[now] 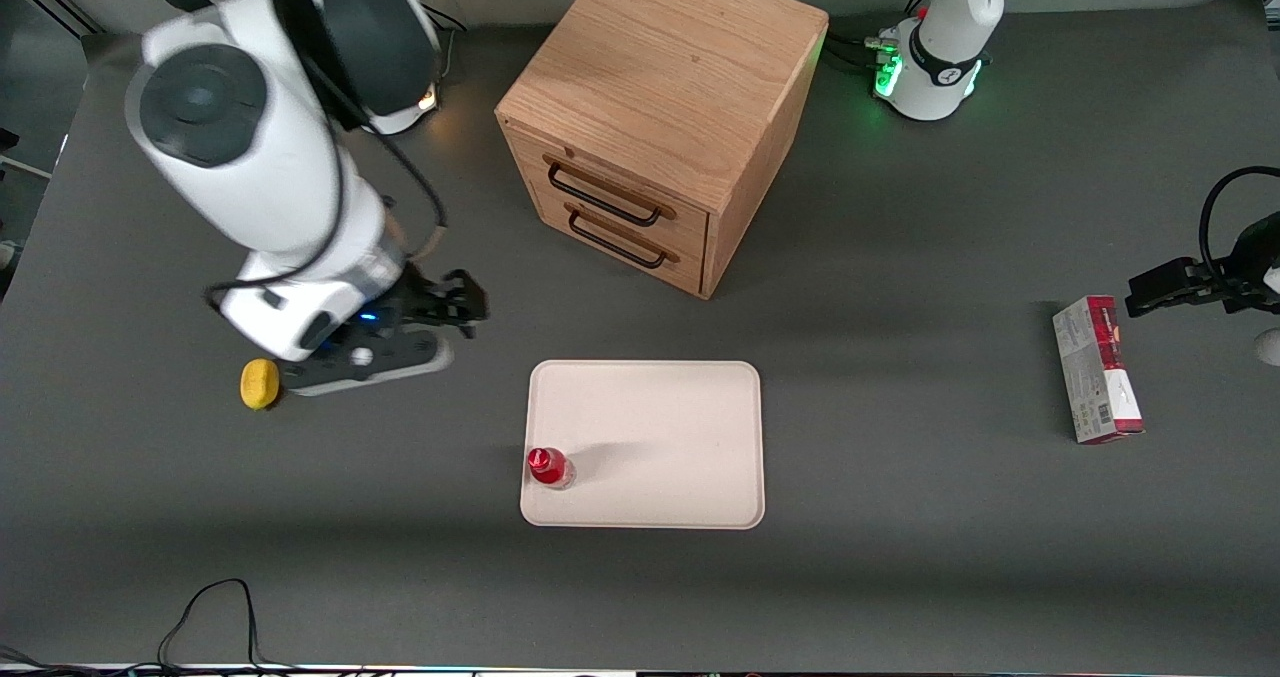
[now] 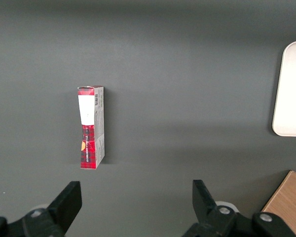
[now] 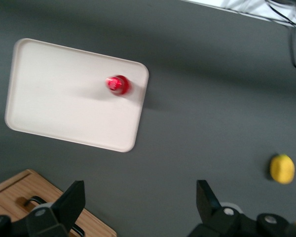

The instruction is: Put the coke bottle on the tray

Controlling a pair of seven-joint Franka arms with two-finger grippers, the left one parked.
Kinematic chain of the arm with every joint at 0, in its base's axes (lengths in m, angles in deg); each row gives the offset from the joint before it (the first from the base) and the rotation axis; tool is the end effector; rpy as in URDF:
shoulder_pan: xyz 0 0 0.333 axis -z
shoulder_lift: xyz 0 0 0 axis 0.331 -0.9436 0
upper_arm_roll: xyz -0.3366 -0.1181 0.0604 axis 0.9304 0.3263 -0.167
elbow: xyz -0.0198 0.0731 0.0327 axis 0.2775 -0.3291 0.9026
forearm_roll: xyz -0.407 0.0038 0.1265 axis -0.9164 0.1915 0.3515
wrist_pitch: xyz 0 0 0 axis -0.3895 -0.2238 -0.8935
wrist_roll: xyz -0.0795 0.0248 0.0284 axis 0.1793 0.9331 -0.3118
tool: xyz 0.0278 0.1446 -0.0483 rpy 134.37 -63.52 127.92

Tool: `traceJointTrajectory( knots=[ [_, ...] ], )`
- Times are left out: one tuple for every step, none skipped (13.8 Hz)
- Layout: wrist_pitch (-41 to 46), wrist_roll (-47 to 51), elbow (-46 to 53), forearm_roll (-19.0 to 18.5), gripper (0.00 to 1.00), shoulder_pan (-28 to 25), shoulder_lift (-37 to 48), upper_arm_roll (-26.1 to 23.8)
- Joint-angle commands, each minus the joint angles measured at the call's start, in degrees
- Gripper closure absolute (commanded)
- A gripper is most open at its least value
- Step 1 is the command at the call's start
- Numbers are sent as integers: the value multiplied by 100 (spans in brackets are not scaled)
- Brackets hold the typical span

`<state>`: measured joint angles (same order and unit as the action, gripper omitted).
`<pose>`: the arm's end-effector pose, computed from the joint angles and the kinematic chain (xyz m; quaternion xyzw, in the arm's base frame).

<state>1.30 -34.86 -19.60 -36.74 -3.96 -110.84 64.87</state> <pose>0.6870 0.2971 0.5905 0.9969 0.0726 0.0201 0.0226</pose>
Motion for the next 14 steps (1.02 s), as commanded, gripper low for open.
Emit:
traceJointTrajectory(
  knots=[
    [-718,-35,-1945,484,0,858,1275,9],
    [-877,-209,-2341,555,0,1079,1574,9],
    [-1001,-481,-2659,617,0,1325,1812,9],
    [-1063,-762,-3019,670,0,1501,2076,9],
    [-1159,-904,-3335,670,0,1668,2296,18],
    [-1282,-949,-3652,670,0,1783,2507,18],
    [-1344,-958,-3873,661,0,1880,2640,18],
    [-1354,-1028,-3953,644,0,1907,2658,53],
    [-1354,-1237,-3954,609,0,1907,2659,166],
    [-1354,-1457,-3954,600,0,1907,2659,298],
    [-1336,-1581,-3945,600,0,1899,2659,430],
    [-1293,-1565,-3919,591,0,1907,2650,448],
    [-1266,-1512,-3910,582,0,1899,2658,466],
    [-1196,-1494,-3893,565,0,1890,2659,457]
  ],
)
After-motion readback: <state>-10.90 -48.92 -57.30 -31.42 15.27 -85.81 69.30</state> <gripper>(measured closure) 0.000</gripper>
